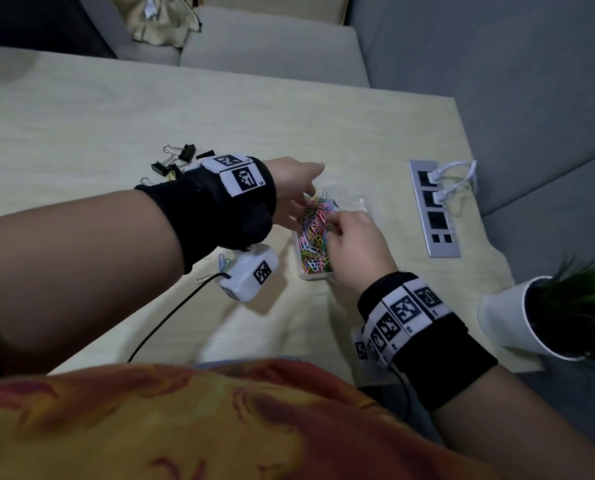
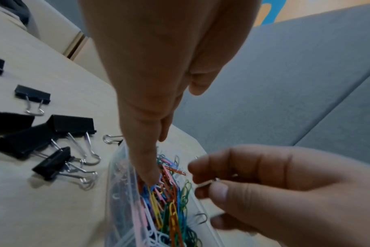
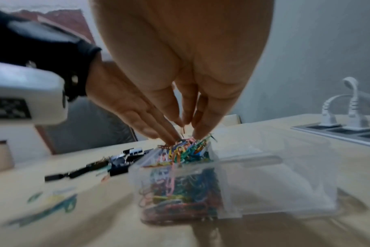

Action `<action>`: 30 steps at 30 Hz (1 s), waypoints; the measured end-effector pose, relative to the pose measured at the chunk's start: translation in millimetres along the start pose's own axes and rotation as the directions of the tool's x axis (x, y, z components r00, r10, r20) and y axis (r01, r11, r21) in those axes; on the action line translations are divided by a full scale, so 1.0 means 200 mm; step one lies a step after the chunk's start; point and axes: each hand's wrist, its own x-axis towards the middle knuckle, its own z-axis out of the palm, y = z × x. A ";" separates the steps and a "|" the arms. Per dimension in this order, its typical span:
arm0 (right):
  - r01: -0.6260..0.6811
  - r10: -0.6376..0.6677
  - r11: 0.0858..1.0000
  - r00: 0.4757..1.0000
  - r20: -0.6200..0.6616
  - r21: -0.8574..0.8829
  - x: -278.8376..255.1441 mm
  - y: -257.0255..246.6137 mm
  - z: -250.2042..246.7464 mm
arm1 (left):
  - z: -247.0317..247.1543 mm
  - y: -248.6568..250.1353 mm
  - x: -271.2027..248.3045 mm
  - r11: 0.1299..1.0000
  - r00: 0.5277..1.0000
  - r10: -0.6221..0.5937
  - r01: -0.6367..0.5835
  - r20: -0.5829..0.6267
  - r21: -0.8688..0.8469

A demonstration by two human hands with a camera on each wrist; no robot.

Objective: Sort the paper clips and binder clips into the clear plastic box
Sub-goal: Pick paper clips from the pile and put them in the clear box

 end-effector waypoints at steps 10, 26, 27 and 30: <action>0.187 -0.175 0.978 0.976 0.131 -0.092 -0.02 0.00 0.06 | -0.10 -0.11 -0.03 0.801 0.961 0.277 -0.226 -0.010 0.554; 0.242 -0.162 0.821 0.967 0.196 -0.517 0.31 0.09 -0.03 | -0.05 -0.26 0.00 0.217 0.896 0.436 -0.195 0.084 0.957; 0.240 -0.157 0.822 0.967 0.200 -0.517 0.32 0.09 -0.03 | -0.05 -0.26 0.00 0.216 0.896 0.436 -0.191 0.081 0.958; 0.131 -0.085 0.902 0.988 0.129 -0.412 0.33 0.10 -0.04 | -0.04 -0.27 0.01 0.217 0.894 0.442 -0.183 0.070 0.959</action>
